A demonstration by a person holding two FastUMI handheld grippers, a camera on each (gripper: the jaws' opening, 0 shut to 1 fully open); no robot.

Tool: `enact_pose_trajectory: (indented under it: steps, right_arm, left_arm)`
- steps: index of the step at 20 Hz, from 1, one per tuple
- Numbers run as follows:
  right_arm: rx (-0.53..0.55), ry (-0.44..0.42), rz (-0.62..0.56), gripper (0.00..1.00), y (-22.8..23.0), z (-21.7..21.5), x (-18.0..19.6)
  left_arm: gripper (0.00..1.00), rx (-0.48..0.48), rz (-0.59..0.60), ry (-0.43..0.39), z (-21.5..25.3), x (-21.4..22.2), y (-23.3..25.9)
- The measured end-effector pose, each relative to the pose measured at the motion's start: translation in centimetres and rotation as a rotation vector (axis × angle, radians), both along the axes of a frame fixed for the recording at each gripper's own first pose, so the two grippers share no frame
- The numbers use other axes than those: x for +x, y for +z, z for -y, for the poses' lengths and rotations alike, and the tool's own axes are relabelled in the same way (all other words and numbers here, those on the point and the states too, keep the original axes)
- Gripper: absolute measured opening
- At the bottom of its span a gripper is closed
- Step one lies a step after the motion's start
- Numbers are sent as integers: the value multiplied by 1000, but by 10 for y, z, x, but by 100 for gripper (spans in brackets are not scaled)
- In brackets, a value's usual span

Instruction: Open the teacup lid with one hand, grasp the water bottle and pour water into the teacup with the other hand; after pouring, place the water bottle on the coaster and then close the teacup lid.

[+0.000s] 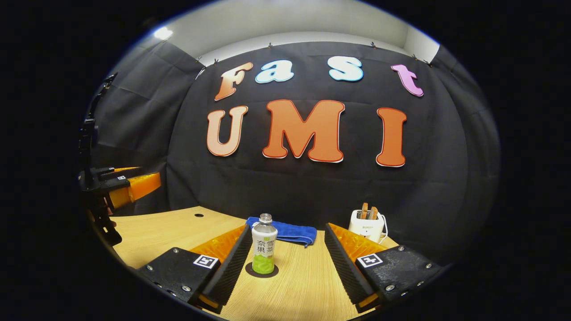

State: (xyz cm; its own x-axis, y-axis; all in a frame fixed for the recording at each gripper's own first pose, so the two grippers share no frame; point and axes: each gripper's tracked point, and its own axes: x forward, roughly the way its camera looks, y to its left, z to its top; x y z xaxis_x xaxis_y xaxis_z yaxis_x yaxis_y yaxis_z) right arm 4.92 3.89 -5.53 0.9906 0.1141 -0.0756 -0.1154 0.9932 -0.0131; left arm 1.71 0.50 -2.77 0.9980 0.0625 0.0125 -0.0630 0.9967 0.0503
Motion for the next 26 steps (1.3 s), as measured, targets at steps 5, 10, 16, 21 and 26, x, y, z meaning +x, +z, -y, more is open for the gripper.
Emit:
enact_pose_trajectory:
  steps: [5, 10, 16, 21, 26]
  right_arm:
    - [-3, 0, -2, 98, -1, 0, 0]
    - [0, 3, -3, 98, -1, -1, -1]
    - [2, 6, -2, 98, -1, -1, 0]
    - [7, 4, 0, 98, 0, 1, -1]
    - [4, 3, -1, 98, -1, 2, -1]
  left_arm:
    - [94, -2, 3, 1, 1, -1, 1]
    - [94, -1, 4, 3, 1, -2, 1]
    - [96, 2, 11, 2, 3, -2, 3]
    - [96, 3, 11, -1, 4, -2, 3]
    - [94, 3, 10, -2, 6, -2, 5]
